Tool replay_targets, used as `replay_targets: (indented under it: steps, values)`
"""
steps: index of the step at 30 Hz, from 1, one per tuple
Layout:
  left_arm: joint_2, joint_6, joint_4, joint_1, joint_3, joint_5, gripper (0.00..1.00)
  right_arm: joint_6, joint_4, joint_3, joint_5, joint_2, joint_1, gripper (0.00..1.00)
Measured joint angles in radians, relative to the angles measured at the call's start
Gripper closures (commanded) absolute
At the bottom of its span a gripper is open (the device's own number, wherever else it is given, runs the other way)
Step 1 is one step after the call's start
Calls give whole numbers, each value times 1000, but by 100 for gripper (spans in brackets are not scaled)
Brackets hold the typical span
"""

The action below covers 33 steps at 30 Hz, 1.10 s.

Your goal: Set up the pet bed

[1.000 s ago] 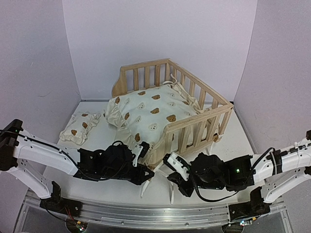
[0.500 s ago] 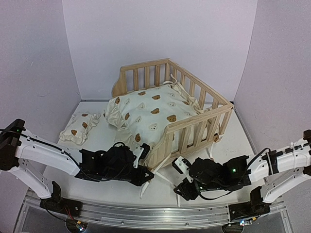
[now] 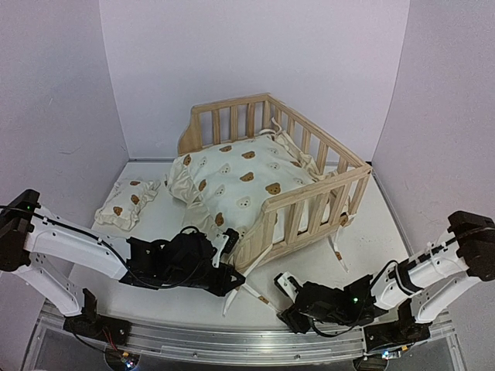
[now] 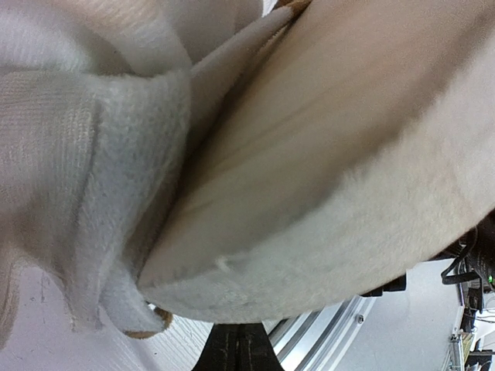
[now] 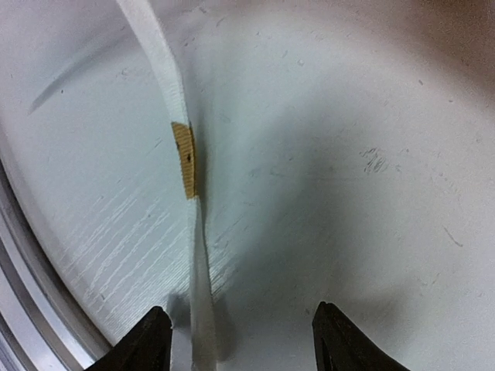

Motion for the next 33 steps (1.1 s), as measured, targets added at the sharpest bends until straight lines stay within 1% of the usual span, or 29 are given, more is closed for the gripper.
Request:
replay_targets:
  steps: [5, 8, 9, 11, 12, 13, 17, 20, 22, 24, 27, 29, 31, 33]
  values:
    - [0, 0, 0, 0, 0, 0, 100, -77, 88, -10, 34, 35, 0, 50]
    - [0, -1, 0, 0, -1, 0, 100, -107, 119, 6, 33, 67, 0, 64]
    - [0, -2, 1, 0, -2, 0, 100, -113, 131, 10, 31, 77, 0, 70]
    - [0, -5, 0, 0, -3, 0, 100, -124, 158, 10, 28, 89, 2, 84]
    - [0, -5, 1, 0, -3, 0, 100, -137, 166, 10, 28, 91, 3, 94]
    - [0, -6, 1, 0, -3, -1, 100, -142, 175, 10, 26, 93, 4, 100]
    - [0, -5, 1, 0, -3, -1, 100, -189, 155, 11, -1, 53, 4, 100]
    - [8, -5, 3, 0, -3, 0, 100, -274, 109, 13, -54, -91, 3, 100]
    - [18, -4, 3, 0, -3, -1, 100, -369, 69, 40, -93, -190, 3, 100]
    - [20, -4, 2, 0, -3, -1, 100, -465, 23, 92, -107, -247, 4, 100]
    - [20, -4, 2, 0, -3, -1, 100, -595, -42, 151, -116, -295, 3, 100]
    - [20, -4, 1, 0, -3, -1, 100, -684, -64, 161, -125, -332, 3, 100]
    - [20, -4, 2, 0, -3, 1, 100, -772, -69, 167, -133, -356, 3, 100]
    - [20, -4, 2, 0, -3, 4, 100, -851, -39, 181, -124, -342, -6, 100]
